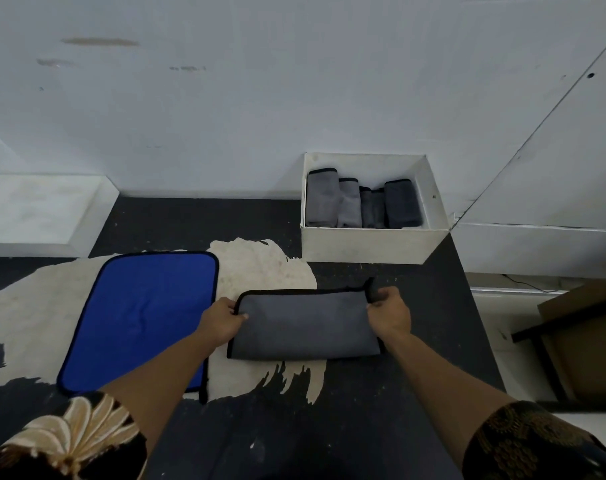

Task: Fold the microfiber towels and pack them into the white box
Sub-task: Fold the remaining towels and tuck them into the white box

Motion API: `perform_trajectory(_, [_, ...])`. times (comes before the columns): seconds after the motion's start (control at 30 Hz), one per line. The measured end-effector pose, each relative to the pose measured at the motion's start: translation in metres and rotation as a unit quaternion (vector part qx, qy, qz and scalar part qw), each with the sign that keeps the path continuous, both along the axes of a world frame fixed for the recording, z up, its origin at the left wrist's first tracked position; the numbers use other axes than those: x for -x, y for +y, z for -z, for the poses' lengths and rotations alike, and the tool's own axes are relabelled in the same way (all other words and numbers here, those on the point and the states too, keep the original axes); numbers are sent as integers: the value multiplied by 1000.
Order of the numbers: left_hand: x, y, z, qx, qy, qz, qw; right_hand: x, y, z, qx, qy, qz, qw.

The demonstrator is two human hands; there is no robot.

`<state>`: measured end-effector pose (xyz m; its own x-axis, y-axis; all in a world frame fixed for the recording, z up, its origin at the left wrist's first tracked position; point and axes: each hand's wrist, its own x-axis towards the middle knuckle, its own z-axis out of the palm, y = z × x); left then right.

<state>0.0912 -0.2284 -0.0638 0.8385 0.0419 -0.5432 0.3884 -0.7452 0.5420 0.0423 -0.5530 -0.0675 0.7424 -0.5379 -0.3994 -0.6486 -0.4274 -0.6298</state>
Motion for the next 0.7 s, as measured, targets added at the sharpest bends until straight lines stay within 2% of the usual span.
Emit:
perform_trajectory(0.1, [10, 2, 1, -9, 28, 34, 999, 18, 9, -8, 15, -24, -22, 999])
perform_trajectory(0.2, [23, 3, 2, -34, 20, 54, 998, 43, 22, -8, 49, -37, -55, 997])
perform_trajectory(0.4, [44, 5, 5, -163, -5, 112, 980, 66, 26, -3, 112, -40, -93, 989])
perform_trajectory(0.57, [56, 6, 5, -217, -29, 101, 971, 76, 20, -5, 134, -23, -112, 984])
perform_trajectory(0.63, [63, 2, 2, -249, -81, 91, 961, 79, 22, -6, 186, -41, -126, 974])
perform_trajectory(0.7, [70, -9, -2, -263, -179, 102, 942, 80, 32, -8, 246, -74, -164, 952])
